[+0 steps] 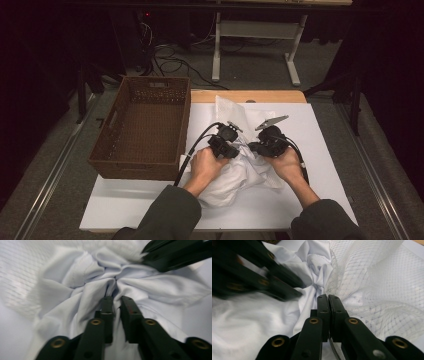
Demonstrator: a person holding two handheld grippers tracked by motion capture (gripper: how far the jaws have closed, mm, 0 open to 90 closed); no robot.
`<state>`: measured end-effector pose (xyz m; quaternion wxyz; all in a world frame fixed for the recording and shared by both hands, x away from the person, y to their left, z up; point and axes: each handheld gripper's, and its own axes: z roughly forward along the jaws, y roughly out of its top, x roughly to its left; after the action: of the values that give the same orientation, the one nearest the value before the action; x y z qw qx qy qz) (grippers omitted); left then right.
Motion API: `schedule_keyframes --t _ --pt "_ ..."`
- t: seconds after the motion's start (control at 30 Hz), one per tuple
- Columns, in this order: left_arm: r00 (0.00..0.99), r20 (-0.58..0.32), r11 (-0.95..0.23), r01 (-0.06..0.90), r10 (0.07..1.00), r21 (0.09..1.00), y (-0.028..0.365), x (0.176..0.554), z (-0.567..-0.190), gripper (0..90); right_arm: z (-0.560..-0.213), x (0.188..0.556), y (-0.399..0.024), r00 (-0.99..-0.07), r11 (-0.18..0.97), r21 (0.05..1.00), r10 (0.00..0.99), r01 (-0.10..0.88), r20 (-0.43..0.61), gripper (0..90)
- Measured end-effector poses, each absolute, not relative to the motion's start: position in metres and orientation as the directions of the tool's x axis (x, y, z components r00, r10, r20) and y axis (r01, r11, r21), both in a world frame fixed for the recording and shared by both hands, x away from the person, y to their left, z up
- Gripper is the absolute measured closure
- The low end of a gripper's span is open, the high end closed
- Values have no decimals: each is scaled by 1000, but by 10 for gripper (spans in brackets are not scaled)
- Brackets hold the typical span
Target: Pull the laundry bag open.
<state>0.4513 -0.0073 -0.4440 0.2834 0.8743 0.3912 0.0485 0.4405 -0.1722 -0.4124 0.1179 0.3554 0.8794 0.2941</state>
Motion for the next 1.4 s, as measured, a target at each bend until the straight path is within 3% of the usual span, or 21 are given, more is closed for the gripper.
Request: schedule_keyframes --t 0.1,0.23,0.33,0.57,0.67,0.77,0.83,1.03,1.13,1.27,1.4 --pt "671 -126 -522 667 730 532 -13 462 -456 881 -410 438 -174 -719 571 606 695 555 5 892" --pt "626 -192 -460 715 755 526 -10 473 -462 884 -415 438 -173 -722 563 610 692 557 21 892" --pt "651 -193 -482 700 734 528 -8 469 -458 874 -421 438 -171 -731 568 605 681 558 34 891" --pt "673 -131 -520 667 728 534 0 458 -431 619 -425 439 -176 -728 559 601 684 571 56 890" --pt "639 -52 -508 655 768 559 5 458 -416 484 -424 438 -175 -726 564 596 686 571 47 890" --pt "610 -81 -459 670 788 583 17 463 -403 469 -423 438 -176 -732 576 593 681 563 33 890" --pt "591 -94 -455 703 801 547 21 470 -403 447 -423 439 -177 -727 568 594 686 570 40 890" --pt "562 21 -521 751 827 406 18 487 -430 406 -422 439 -178 -727 565 595 685 572 48 889" --pt "550 76 -539 766 832 351 14 493 -441 415 -423 441 -177 -731 574 590 681 567 40 888" --pt "539 5 -511 794 842 329 18 499 -454 462 -426 443 -173 -733 575 589 679 569 46 888" --pt "574 -110 -508 786 812 353 24 498 -455 716 -427 444 -171 -727 561 592 684 578 62 888"
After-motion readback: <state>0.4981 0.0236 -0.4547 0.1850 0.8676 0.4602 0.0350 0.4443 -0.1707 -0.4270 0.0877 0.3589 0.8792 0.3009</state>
